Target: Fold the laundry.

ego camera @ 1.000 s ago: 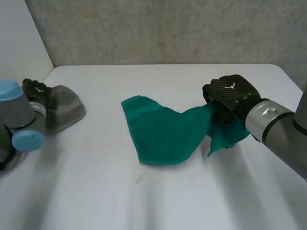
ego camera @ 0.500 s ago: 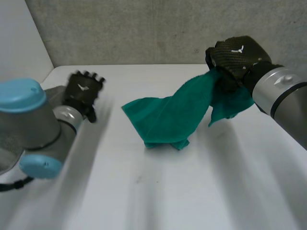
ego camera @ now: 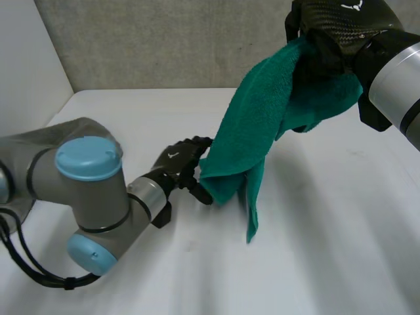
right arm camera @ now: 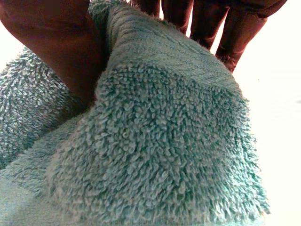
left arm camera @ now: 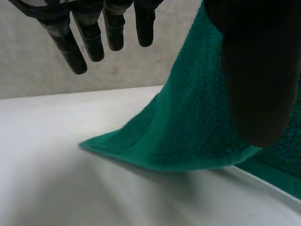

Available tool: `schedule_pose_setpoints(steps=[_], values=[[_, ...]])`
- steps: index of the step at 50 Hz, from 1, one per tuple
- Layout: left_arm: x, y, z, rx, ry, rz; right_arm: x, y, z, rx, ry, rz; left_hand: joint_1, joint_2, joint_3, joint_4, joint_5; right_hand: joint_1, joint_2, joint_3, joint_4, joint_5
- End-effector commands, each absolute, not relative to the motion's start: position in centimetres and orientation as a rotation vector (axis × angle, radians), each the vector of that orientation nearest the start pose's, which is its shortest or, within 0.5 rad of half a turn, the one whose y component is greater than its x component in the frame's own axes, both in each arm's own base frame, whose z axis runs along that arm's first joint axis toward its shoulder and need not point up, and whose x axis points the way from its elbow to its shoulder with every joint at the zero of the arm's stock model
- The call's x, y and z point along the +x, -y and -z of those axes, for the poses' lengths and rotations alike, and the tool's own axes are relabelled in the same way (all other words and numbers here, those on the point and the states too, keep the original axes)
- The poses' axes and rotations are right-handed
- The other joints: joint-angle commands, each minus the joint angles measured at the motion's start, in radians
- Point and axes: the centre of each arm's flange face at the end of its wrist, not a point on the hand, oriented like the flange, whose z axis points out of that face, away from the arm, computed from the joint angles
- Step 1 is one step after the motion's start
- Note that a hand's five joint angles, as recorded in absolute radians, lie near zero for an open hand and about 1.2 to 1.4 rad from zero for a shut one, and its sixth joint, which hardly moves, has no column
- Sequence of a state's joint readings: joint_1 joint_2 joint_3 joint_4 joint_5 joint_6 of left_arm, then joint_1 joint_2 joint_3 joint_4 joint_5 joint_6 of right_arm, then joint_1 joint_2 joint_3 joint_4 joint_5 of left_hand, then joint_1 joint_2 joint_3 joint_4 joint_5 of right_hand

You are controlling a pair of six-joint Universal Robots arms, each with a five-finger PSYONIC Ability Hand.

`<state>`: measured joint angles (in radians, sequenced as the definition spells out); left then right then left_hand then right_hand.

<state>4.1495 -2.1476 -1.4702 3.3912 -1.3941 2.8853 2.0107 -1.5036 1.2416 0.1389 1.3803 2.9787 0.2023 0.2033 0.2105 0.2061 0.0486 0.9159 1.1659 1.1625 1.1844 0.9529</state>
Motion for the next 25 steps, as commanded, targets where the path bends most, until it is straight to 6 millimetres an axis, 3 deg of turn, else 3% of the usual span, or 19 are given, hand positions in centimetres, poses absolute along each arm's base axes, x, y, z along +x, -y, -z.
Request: schedule_pose_setpoints(steps=[1,7,12,16,20,25], values=[[-35.2,24.9,-14.1,-0.439,2.005,-1.340,27.6,21.7,-37.9,-0.744,-1.714,2.044,0.002,0.001,-0.006,-0.001,-0.018,0.480,0.230,0.234,0.212,0.269],[-36.0,24.7,-13.9,-0.395,2.001,-1.285,27.1,21.3,-38.4,-0.729,-1.705,2.066,0.105,0.104,0.097,0.101,0.084,0.480,0.230,0.234,0.212,0.269],[-36.0,24.8,-14.1,-0.347,1.994,-1.263,26.9,21.6,-38.0,-0.725,-1.726,2.058,0.811,0.810,0.803,0.807,0.790,0.480,0.230,0.234,0.212,0.269],[-35.8,24.9,-14.3,-0.309,1.993,-1.246,26.8,21.5,-37.5,-0.728,-1.741,2.046,1.193,1.192,1.185,1.189,1.172,0.480,0.230,0.234,0.212,0.269],[-35.7,24.6,-14.9,-0.304,1.983,-1.246,26.9,21.4,-37.4,-0.735,-1.740,2.037,1.194,1.193,1.186,1.190,1.173,0.480,0.230,0.234,0.212,0.269],[-34.2,25.1,-19.2,-0.267,1.911,-1.354,26.5,22.0,-36.9,-0.732,-1.765,2.032,1.194,1.193,1.186,1.190,1.173,0.480,0.230,0.234,0.212,0.269]])
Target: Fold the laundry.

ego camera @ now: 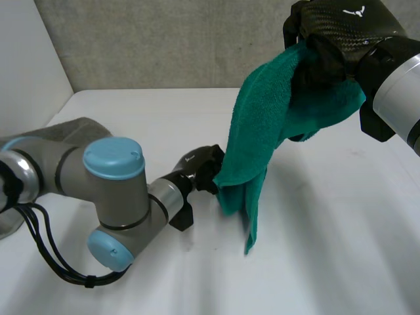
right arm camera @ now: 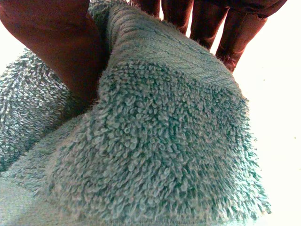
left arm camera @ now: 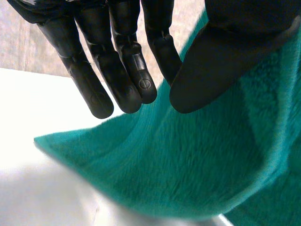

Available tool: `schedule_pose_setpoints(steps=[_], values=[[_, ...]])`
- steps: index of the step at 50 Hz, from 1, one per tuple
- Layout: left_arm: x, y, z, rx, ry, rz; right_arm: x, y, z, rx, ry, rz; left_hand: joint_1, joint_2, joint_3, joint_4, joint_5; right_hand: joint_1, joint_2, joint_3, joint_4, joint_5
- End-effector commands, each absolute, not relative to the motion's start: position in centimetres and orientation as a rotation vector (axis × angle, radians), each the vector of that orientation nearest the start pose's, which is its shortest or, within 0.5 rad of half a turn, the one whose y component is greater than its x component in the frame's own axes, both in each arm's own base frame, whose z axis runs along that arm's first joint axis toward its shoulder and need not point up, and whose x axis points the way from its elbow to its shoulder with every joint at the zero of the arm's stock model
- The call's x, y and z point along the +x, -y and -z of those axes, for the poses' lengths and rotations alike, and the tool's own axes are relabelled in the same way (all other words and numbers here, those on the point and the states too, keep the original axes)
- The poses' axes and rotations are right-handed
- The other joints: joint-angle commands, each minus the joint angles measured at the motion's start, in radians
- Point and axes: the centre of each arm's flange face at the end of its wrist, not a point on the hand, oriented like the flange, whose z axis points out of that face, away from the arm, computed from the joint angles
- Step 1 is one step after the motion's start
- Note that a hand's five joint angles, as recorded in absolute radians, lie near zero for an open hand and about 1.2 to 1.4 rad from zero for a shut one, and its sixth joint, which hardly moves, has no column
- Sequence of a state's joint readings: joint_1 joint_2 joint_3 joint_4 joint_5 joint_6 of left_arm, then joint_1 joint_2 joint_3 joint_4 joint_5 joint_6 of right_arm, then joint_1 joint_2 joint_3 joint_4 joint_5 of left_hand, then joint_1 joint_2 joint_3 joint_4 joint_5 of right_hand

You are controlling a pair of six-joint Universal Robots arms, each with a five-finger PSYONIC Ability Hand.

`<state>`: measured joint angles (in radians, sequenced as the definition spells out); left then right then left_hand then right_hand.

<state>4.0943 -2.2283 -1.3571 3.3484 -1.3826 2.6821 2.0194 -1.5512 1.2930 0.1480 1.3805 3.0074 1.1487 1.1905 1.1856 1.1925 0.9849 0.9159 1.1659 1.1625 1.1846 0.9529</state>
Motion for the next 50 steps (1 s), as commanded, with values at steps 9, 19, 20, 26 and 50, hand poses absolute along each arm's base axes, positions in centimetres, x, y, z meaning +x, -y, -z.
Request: schedule_pose_setpoints(steps=[9,19,20,26,50], values=[[-29.3,26.9,-25.4,-0.180,1.783,-1.597,23.1,27.9,-33.4,-0.635,-1.968,2.050,0.248,0.206,0.211,0.204,0.237,0.480,0.230,0.234,0.212,0.269],[-29.1,26.8,-23.5,-0.293,1.861,-1.645,20.9,33.3,-23.6,-0.844,-2.394,1.753,-0.394,-0.436,-0.431,-0.438,-0.405,-0.741,-0.991,-0.988,-1.010,-0.953],[-29.2,26.8,-23.0,-0.319,1.876,-1.646,20.8,33.3,-23.0,-0.902,-2.431,1.722,-0.473,-0.515,-0.510,-0.517,-0.484,-0.741,-0.991,-0.988,-1.010,-0.953],[-30.7,25.6,-20.3,-0.517,1.951,-1.635,20.2,33.8,-23.7,-0.936,-2.449,1.793,-0.683,-0.724,-0.720,-0.726,-0.693,-0.741,-0.991,-0.988,-1.010,-0.953],[-32.8,23.5,-18.7,-0.617,1.949,-1.569,20.3,29.0,-21.3,-1.203,-2.345,1.932,-0.747,-0.789,-0.784,-0.791,-0.758,-0.420,-0.670,-0.667,-0.689,-0.631]])
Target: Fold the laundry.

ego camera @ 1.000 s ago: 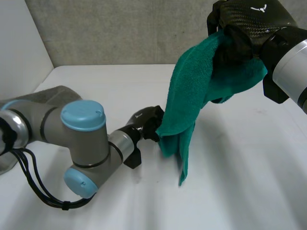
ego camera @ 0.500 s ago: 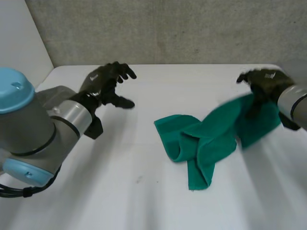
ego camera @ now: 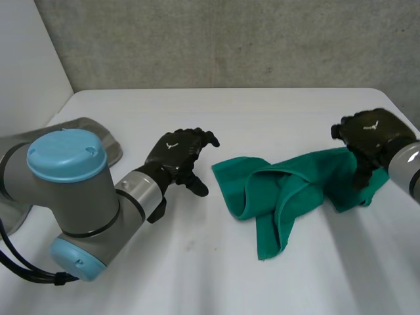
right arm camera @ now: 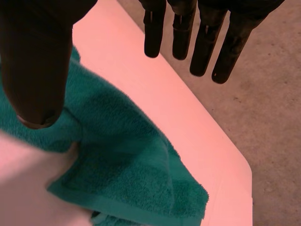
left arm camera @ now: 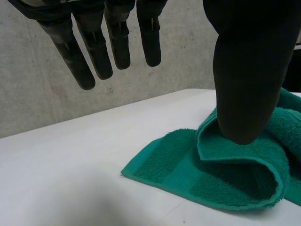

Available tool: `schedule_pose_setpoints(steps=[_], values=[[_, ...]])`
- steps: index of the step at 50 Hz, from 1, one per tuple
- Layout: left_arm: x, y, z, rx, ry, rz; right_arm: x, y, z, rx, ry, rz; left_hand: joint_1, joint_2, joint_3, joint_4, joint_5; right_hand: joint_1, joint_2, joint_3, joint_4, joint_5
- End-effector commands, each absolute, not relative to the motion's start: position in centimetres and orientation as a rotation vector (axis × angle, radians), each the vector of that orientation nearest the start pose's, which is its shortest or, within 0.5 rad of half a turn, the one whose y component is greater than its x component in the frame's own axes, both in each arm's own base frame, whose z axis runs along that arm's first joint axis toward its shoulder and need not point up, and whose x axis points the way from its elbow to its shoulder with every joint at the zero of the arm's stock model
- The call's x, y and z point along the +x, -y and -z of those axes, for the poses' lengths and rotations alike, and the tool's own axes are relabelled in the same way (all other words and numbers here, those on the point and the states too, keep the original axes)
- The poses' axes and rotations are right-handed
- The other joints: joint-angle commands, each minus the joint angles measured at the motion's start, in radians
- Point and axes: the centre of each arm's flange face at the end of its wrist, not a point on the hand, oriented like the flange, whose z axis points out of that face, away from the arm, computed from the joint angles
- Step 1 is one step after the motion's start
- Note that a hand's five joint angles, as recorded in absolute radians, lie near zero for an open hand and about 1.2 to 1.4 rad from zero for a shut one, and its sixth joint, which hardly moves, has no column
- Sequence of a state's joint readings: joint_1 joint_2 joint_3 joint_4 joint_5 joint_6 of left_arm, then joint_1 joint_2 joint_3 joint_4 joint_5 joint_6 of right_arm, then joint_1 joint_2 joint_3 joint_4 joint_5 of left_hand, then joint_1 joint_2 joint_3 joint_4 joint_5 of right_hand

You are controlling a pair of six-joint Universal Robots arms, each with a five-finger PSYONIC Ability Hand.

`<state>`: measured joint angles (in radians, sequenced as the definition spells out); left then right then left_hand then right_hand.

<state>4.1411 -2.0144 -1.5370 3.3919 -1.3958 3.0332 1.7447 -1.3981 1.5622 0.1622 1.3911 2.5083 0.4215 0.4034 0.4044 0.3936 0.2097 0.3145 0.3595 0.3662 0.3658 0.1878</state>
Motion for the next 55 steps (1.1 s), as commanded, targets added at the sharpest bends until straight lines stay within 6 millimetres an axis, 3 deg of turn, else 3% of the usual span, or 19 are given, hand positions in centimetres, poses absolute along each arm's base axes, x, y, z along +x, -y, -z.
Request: schedule_pose_setpoints(steps=[1,11,14,15,16,18,23,28,32,39,45,55], values=[[-32.7,23.7,-18.7,-0.611,1.952,-1.576,20.6,29.3,-20.6,-1.181,-2.335,1.922,-0.023,-0.005,-0.006,0.005,0.014,0.182,0.136,0.130,0.130,0.134],[-32.5,23.8,-18.4,-0.586,1.983,-1.589,22.5,31.9,-16.8,-1.051,-2.284,1.836,-0.055,-0.037,-0.038,-0.027,-0.018,0.290,0.245,0.238,0.239,0.242],[-32.5,23.6,-18.4,-0.582,1.989,-1.589,23.4,32.6,-15.8,-1.079,-2.275,1.824,-0.073,-0.055,-0.056,-0.045,-0.036,0.483,0.438,0.431,0.432,0.435],[-32.5,23.6,-18.4,-0.582,1.989,-1.589,23.5,32.9,-15.6,-1.079,-2.277,1.824,-0.073,-0.055,-0.056,-0.045,-0.036,0.612,0.567,0.560,0.561,0.564],[-32.5,23.6,-18.3,-0.582,1.990,-1.588,23.6,33.5,-15.5,-1.074,-2.278,1.839,-0.079,-0.061,-0.062,-0.051,-0.042,0.994,0.949,0.942,0.943,0.946],[-32.5,23.5,-18.3,-0.580,1.994,-1.585,23.7,34.0,-15.9,-1.065,-2.275,1.863,-0.093,-0.075,-0.076,-0.066,-0.056,1.082,1.037,1.030,1.030,1.034],[-32.3,23.3,-18.0,-0.575,2.015,-1.561,24.2,34.2,-19.0,-1.058,-2.202,1.975,-0.176,-0.157,-0.159,-0.148,-0.138,1.082,1.037,1.030,1.030,1.034],[-32.4,23.2,-17.7,-0.525,2.031,-1.511,26.3,31.1,-26.3,-1.073,-1.973,2.138,-0.202,-0.184,-0.185,-0.174,-0.165,1.082,1.037,1.030,1.030,1.034],[-32.9,22.9,-16.7,-0.469,2.040,-1.437,26.4,29.3,-29.4,-1.088,-1.927,2.136,-0.202,-0.184,-0.185,-0.174,-0.165,1.082,1.037,1.030,1.030,1.034],[-34.0,23.0,-16.3,-0.384,2.018,-1.364,27.6,26.7,-30.4,-1.152,-1.925,2.022,-0.202,-0.184,-0.185,-0.174,-0.165,1.082,1.037,1.030,1.030,1.034],[-35.0,22.9,-15.8,-0.337,2.004,-1.307,27.5,25.0,-31.4,-1.159,-1.918,2.008,-0.202,-0.184,-0.185,-0.174,-0.165,1.082,1.037,1.030,1.030,1.034],[-37.2,20.2,-13.4,-0.384,2.006,-1.142,26.8,23.4,-34.0,-1.059,-1.861,2.060,-0.196,-0.178,-0.179,-0.168,-0.159,1.082,1.037,1.030,1.030,1.034]])
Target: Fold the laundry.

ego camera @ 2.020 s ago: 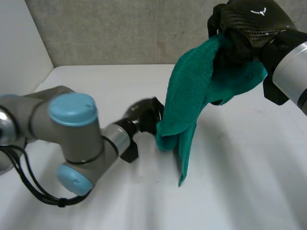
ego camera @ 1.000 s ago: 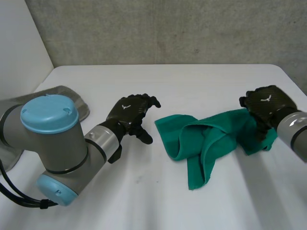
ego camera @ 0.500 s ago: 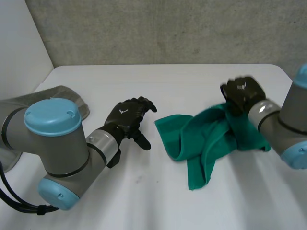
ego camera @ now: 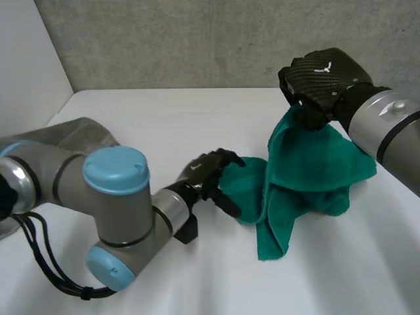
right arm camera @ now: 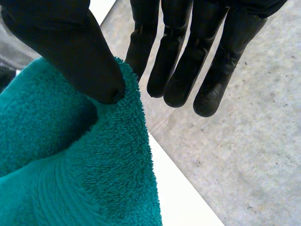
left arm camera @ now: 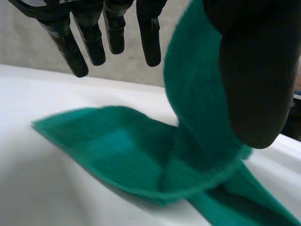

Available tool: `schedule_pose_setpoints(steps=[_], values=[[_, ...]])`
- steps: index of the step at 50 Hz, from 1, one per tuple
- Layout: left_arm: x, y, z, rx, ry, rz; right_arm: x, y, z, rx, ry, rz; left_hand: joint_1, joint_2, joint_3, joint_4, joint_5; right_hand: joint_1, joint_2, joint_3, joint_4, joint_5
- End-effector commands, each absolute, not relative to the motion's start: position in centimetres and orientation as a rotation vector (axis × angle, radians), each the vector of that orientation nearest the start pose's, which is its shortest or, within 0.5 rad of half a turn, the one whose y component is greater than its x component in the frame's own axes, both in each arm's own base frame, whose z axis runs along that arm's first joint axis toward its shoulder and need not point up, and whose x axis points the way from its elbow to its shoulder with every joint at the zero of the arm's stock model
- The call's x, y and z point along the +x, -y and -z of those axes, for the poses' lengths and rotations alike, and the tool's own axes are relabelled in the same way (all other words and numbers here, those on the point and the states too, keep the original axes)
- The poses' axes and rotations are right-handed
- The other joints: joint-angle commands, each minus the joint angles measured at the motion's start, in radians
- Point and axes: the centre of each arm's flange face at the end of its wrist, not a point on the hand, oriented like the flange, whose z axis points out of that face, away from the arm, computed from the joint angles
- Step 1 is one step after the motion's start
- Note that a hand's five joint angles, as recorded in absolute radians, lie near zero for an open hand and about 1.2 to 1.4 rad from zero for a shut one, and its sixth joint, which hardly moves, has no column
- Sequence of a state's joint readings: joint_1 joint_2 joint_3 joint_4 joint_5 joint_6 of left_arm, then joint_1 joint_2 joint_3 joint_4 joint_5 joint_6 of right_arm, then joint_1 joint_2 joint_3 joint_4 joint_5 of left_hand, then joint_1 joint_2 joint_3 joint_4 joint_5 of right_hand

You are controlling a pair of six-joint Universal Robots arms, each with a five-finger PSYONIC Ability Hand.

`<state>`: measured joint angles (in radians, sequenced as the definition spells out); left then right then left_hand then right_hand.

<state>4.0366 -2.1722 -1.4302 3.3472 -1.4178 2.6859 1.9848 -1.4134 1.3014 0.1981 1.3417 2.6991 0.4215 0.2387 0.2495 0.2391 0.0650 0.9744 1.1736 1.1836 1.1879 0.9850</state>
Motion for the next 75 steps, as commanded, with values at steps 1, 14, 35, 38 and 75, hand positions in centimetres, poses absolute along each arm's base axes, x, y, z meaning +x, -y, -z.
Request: schedule_pose_setpoints(steps=[1,14,35,38,75], values=[[-37.1,20.3,-13.2,-0.382,2.011,-1.139,26.7,23.4,-34.2,-1.056,-1.858,2.066,-0.196,-0.013,-0.024,-0.014,-0.014,0.422,0.223,0.213,0.208,0.237],[-37.1,20.6,-13.0,-0.430,2.014,-1.174,25.7,21.8,-37.5,-1.018,-1.758,2.182,-0.202,-0.019,-0.030,-0.020,-0.020,0.422,0.223,0.213,0.208,0.237],[-36.9,25.2,-13.3,-0.505,2.052,-1.472,24.6,19.2,-37.2,-1.051,-1.810,2.118,0.975,1.158,1.147,1.157,1.157,0.422,0.223,0.213,0.208,0.237],[-34.8,26.4,-16.1,-0.456,2.053,-1.597,24.3,19.4,-36.8,-1.066,-1.849,2.080,0.975,1.158,1.147,1.157,1.157,0.422,0.223,0.213,0.208,0.237],[-28.6,22.4,-22.7,-0.735,2.043,-1.906,25.3,27.6,-25.7,-0.771,-2.291,1.709,0.975,1.158,1.147,1.157,1.157,-0.800,-0.999,-1.009,-1.013,-0.985]])
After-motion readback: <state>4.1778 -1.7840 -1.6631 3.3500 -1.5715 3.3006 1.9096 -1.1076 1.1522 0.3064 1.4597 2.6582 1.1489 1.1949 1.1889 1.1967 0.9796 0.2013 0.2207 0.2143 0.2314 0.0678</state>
